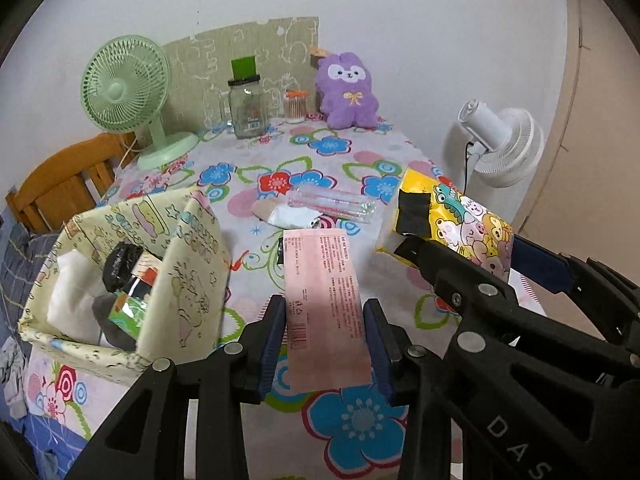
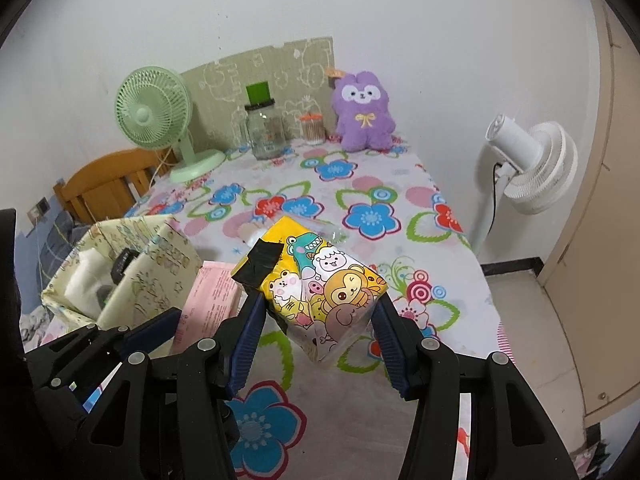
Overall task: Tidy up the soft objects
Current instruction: 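Carry the yellow bag and pink packet over the fabric box with both grippers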
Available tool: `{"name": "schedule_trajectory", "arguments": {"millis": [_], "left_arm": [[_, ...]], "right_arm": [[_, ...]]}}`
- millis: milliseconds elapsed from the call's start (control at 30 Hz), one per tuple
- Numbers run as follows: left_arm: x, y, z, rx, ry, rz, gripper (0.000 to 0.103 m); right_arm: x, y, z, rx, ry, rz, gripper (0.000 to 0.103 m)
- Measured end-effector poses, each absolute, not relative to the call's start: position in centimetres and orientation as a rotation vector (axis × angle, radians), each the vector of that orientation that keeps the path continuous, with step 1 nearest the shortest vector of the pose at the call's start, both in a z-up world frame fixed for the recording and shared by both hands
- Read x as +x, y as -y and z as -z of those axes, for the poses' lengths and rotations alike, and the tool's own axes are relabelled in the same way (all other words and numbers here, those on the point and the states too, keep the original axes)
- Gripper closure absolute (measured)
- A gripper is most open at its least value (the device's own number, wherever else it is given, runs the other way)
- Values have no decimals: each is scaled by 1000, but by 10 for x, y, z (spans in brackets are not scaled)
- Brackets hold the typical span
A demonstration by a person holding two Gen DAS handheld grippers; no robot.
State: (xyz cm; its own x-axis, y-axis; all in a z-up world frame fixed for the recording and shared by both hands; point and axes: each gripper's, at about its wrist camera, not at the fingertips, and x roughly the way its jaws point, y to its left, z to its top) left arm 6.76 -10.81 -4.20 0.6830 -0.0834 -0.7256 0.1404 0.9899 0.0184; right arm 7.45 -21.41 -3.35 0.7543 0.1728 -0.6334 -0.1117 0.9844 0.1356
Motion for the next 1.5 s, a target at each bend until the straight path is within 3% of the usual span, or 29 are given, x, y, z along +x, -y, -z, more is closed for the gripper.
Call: {"name": "schedule_trajectory", "arguments": {"millis": [600, 1500], "left_arm": [[52, 84, -2, 86, -723, 146, 63], [81, 2, -3, 30, -729, 63, 64]], "right_arm": [[53, 188, -10, 57, -637, -171, 46], [94, 104, -17, 5, -664, -277, 46]]}}
